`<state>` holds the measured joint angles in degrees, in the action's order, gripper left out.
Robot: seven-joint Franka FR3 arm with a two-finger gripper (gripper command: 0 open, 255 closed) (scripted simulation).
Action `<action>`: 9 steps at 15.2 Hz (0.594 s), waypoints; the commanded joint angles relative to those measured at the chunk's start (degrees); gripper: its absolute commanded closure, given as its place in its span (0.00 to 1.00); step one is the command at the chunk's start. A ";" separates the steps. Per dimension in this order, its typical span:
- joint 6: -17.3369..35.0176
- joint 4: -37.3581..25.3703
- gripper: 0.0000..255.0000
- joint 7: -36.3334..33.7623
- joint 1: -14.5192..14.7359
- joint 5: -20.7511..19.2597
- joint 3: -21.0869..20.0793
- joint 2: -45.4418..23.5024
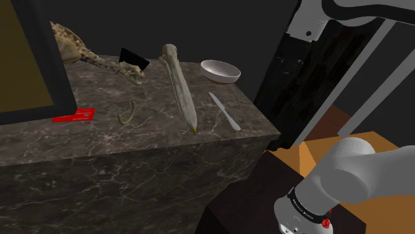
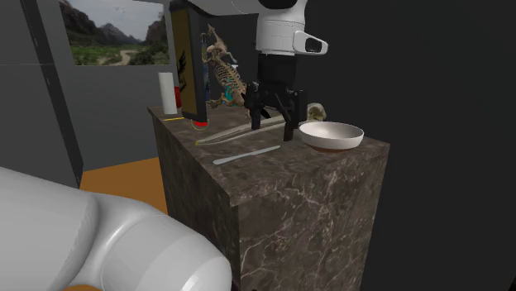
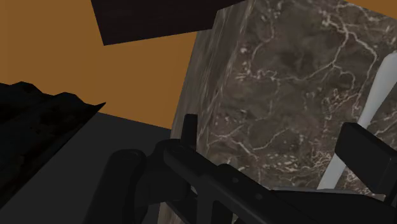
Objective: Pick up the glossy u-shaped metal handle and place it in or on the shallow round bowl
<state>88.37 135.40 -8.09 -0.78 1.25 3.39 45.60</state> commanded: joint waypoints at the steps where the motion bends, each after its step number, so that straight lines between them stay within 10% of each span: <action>1: 0.00 0.00 0.00 0.00 0.00 0.00 0.00 0.00; 9: 5.66 1.76 0.00 -17.56 1.31 8.91 -11.41 -1.51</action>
<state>92.90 136.74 -23.37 0.42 9.06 -6.62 44.45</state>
